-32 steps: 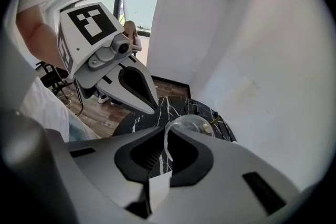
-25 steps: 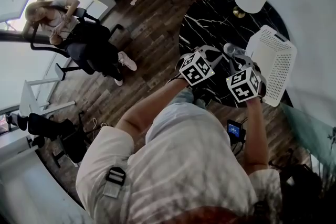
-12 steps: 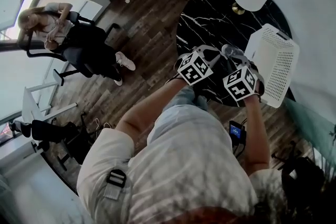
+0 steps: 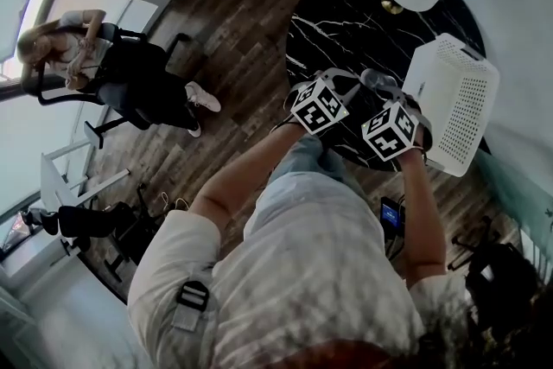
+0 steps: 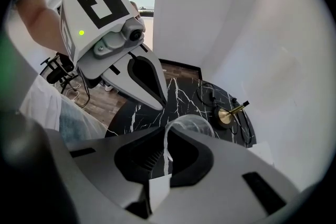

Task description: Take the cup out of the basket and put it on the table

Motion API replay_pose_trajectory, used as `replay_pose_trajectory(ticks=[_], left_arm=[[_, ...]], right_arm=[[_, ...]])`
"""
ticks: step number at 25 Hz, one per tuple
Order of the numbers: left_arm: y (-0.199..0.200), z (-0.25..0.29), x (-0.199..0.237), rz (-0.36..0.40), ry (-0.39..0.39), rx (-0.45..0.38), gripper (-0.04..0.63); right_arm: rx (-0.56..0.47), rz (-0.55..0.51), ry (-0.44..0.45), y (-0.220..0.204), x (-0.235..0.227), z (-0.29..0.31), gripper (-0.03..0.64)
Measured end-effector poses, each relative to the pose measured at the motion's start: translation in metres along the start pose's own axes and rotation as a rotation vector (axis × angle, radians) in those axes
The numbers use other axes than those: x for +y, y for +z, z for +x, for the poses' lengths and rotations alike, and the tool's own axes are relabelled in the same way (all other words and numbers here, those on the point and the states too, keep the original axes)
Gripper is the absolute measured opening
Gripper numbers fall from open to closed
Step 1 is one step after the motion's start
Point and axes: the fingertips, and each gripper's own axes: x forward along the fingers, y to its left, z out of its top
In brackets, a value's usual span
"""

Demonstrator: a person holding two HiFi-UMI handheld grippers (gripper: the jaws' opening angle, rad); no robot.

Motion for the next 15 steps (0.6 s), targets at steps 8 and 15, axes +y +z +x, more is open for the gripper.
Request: replay_pose_trajectory(ticks=[8,15], left_arm=[[-0.022,0.017,0.009,-0.012,-0.053,0.041,0.006],[-0.036,0.029,0.016,-0.01,-0.084,0.063,0.006]], right_arm=[[0.048,-0.011,0.011,-0.005,-0.002,0.022,0.025],[0.078,-0.001,0.035,-0.009,0.0,0.048,0.025]])
